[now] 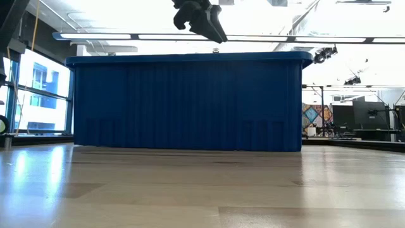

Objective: Pick and place slides into bin
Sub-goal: Put the white slide into the blue bin

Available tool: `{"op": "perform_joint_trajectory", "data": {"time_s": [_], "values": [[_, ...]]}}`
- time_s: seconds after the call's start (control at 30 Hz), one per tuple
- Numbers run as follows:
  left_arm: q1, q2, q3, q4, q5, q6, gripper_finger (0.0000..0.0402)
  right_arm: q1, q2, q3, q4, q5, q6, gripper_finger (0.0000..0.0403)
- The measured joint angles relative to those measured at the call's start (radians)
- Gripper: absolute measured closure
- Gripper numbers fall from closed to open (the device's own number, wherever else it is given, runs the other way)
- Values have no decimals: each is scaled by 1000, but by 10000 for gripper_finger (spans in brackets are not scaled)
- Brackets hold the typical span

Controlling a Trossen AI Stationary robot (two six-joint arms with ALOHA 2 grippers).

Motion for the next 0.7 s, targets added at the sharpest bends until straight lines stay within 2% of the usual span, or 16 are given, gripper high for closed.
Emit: {"op": "perform_joint_trajectory", "data": {"time_s": [0.13, 0.23, 0.4, 0.7], "values": [[0, 0, 0, -4, 0, 0, 229, 11, -1, 45, 10, 58, -12, 263], [0, 0, 0, -10, 0, 0, 229, 24, 6, 45, 98, 66, -8, 263], [0, 0, 0, -31, 0, 0, 229, 45, 55, 45, 283, -9, 4, 263], [0, 0, 0, -29, 0, -11, 229, 59, 133, 44, 233, -99, 44, 263]]}}
